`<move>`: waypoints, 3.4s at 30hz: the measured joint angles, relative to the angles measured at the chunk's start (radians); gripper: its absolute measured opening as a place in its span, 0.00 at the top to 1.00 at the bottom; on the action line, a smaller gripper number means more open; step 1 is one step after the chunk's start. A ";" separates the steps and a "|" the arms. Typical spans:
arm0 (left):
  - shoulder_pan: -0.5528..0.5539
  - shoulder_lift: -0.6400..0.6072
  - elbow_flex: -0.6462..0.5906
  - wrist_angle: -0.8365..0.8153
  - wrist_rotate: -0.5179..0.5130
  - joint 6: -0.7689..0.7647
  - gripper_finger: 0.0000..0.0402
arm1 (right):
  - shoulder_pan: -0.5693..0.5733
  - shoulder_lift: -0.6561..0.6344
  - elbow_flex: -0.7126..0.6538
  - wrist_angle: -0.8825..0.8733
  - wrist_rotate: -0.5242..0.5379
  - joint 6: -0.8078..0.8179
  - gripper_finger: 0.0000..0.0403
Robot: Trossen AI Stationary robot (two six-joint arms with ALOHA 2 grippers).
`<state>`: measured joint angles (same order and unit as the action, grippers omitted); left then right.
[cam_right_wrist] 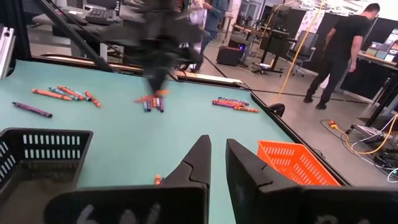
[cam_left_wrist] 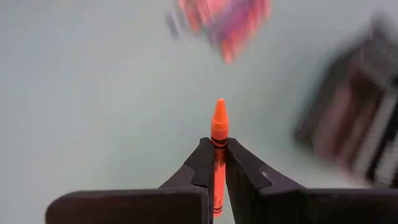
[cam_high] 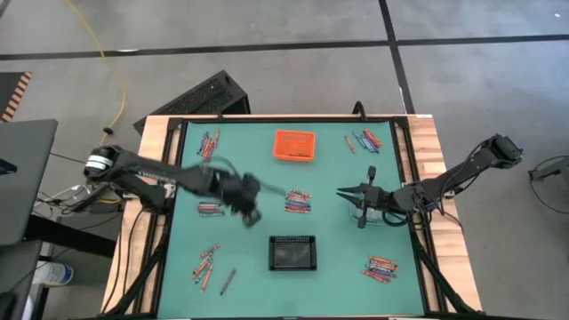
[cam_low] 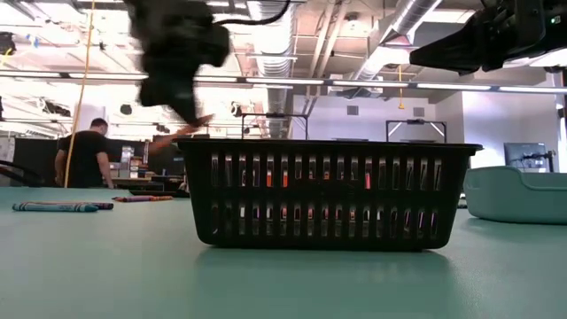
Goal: Sort crayons
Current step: Put the orange crayon into the orange bin
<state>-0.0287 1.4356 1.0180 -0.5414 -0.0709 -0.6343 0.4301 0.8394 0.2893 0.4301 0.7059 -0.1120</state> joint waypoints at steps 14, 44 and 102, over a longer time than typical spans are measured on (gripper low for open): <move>0.545 0.257 0.325 0.327 0.304 0.806 0.98 | 0.000 0.000 0.000 -0.003 0.000 -0.010 0.88; 0.471 0.569 0.671 -0.046 -0.072 1.115 0.62 | 0.000 0.000 0.000 -0.075 0.001 0.060 0.88; -0.090 -0.660 -0.648 0.890 0.267 0.563 0.72 | 0.481 0.811 0.864 -1.304 -0.756 1.395 0.88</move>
<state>-0.1188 0.7761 0.3698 0.3491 0.1964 -0.0715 0.9109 1.6505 1.1534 -0.8738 -0.0499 1.2831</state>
